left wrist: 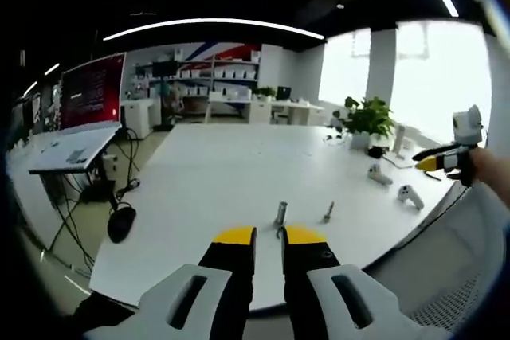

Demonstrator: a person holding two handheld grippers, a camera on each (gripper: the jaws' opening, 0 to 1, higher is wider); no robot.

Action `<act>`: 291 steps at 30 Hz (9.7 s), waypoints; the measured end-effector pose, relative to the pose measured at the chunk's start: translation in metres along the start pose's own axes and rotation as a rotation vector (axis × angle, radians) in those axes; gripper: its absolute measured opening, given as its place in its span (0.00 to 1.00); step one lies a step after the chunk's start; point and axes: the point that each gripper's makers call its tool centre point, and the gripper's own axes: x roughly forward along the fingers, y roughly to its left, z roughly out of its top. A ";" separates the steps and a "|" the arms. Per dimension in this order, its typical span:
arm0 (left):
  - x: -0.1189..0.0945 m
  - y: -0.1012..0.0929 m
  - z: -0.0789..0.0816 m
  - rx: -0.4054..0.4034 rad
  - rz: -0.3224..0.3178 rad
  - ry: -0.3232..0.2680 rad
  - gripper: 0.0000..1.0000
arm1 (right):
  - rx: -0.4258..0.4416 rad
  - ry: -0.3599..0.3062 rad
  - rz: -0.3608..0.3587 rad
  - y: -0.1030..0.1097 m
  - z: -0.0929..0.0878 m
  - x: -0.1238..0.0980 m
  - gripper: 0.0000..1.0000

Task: Place the washer onto the threaded stud by aligning its center hole with the stud, sliding it down to the base, and recovering from edge contact or off-axis alignment until the washer reaches the visible bottom stop.

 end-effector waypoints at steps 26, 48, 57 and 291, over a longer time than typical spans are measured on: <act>0.001 -0.001 0.005 0.029 -0.070 -0.026 0.21 | 0.035 0.102 -0.092 0.015 -0.040 0.011 0.29; 0.021 0.005 0.041 0.424 -0.261 0.071 0.24 | 0.060 0.114 -0.085 0.016 -0.044 0.012 0.29; 0.066 -0.016 0.037 0.733 -0.438 0.230 0.31 | 0.090 0.153 -0.024 0.026 -0.050 0.015 0.29; 0.230 -0.043 -0.059 1.095 -0.601 0.814 0.20 | 0.104 0.137 0.057 0.036 -0.048 0.019 0.27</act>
